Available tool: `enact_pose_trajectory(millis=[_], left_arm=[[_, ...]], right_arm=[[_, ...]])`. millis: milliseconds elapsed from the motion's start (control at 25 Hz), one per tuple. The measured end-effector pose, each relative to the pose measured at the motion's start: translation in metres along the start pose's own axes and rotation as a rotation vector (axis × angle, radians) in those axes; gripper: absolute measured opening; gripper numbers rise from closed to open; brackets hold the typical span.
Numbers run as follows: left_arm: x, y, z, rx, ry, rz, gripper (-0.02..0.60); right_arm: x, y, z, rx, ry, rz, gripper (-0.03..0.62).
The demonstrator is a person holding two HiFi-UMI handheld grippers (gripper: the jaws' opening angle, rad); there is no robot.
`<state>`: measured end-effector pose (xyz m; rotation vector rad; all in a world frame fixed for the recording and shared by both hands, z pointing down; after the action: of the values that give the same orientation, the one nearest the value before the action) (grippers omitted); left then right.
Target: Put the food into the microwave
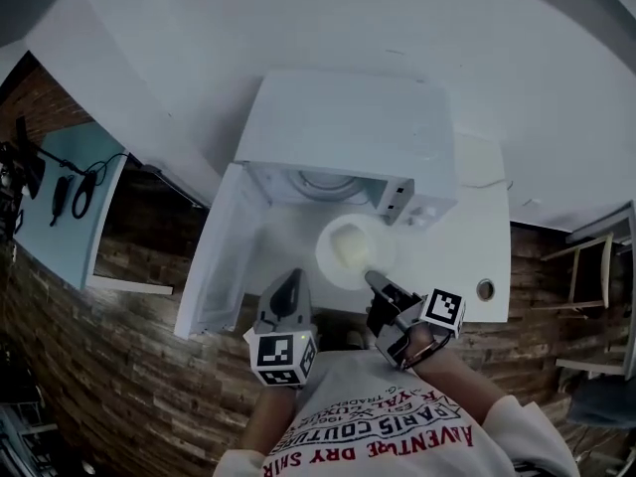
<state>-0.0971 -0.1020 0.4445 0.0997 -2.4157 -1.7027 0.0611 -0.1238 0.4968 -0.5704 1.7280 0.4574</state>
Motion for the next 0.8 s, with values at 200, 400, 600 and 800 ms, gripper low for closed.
enact_pose_trajectory(millis=[200,400,600,800], left_arm=[[0.009,-0.006,-0.043,0.027,0.065,-0.003,0.006],[0.026,-0.013,-0.080,0.060,0.112,-0.050,0.006],[0.042,-0.020,-0.105,0.074,0.147,-0.059,0.006],[0.057,-0.023,-0.122,0.086,0.166,-0.056,0.006]], right_arm=[[-0.004,-0.024,-0.019,-0.061,0.022,-0.015,0.024],[-0.006,-0.040,-0.042,-0.118,0.038,-0.044,0.023],[-0.009,-0.057,-0.071,-0.182,0.011,-0.028,0.029],[-0.011,-0.065,-0.097,-0.252,-0.052,-0.082,0.028]])
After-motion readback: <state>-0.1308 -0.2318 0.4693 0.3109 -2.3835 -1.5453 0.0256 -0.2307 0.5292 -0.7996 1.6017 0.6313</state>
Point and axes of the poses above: the fingertips, and each gripper's own axes: z backward along the fingers, x to its left, y out of its underside, the point moved 2 cm from there along z, backward along the fingers
